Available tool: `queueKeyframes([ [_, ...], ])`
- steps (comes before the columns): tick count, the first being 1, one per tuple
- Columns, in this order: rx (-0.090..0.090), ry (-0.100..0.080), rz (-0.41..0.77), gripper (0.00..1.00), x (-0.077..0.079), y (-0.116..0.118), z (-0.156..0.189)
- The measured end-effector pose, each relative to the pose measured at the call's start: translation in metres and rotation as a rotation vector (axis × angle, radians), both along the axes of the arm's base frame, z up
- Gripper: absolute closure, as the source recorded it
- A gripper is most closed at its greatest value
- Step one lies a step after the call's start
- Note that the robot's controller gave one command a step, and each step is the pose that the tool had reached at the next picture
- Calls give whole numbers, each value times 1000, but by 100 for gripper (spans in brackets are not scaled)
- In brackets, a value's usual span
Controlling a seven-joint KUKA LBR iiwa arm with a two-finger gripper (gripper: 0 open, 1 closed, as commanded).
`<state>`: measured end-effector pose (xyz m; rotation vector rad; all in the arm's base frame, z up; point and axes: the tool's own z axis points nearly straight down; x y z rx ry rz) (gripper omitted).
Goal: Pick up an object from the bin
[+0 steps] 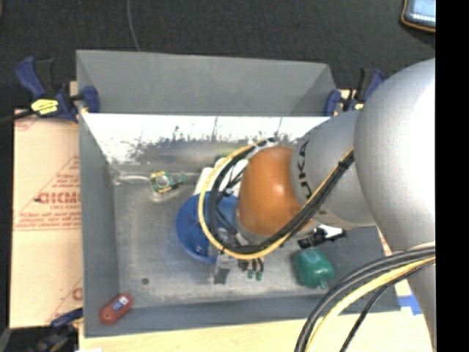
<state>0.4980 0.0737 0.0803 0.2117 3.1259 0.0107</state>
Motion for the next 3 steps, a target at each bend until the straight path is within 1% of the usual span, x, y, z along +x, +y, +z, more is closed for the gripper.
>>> queueKeyframes([
  [1,3,-12,246,100,20,-32,-4],
  [2,3,-12,246,100,20,-32,-4],
  [3,-1,-16,456,100,21,-48,52],
])
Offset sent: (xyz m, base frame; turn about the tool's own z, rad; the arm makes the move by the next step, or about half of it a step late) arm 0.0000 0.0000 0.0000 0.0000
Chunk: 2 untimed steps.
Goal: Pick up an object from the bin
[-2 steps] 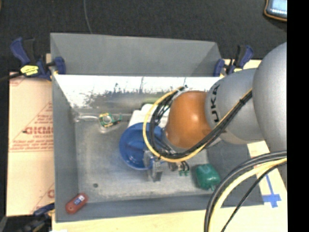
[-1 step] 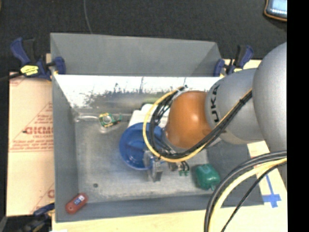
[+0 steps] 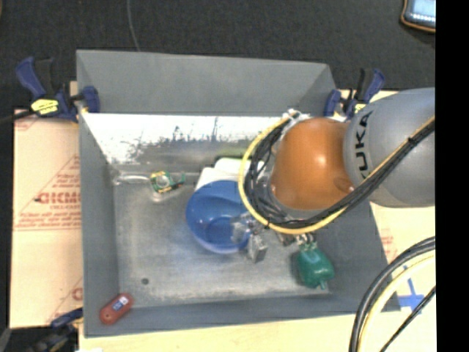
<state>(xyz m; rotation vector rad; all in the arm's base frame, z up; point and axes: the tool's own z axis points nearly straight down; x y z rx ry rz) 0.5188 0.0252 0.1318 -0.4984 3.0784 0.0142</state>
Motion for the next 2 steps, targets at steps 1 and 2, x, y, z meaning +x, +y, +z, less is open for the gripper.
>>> queueKeyframes([
  [1,0,0,-1,100,0,0,0],
  [2,0,-7,5,100,11,-3,115],
])
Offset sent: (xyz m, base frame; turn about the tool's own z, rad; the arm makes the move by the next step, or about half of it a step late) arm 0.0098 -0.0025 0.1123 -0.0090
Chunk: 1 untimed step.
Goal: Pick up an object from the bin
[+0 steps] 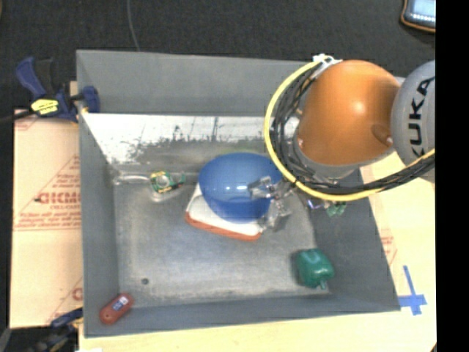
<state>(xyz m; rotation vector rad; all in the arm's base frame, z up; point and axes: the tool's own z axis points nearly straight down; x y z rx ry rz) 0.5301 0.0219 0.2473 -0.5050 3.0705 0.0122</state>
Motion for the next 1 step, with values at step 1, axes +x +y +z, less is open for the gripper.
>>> queueKeyframes([
  [1,0,2,9,100,-3,4,-5],
])
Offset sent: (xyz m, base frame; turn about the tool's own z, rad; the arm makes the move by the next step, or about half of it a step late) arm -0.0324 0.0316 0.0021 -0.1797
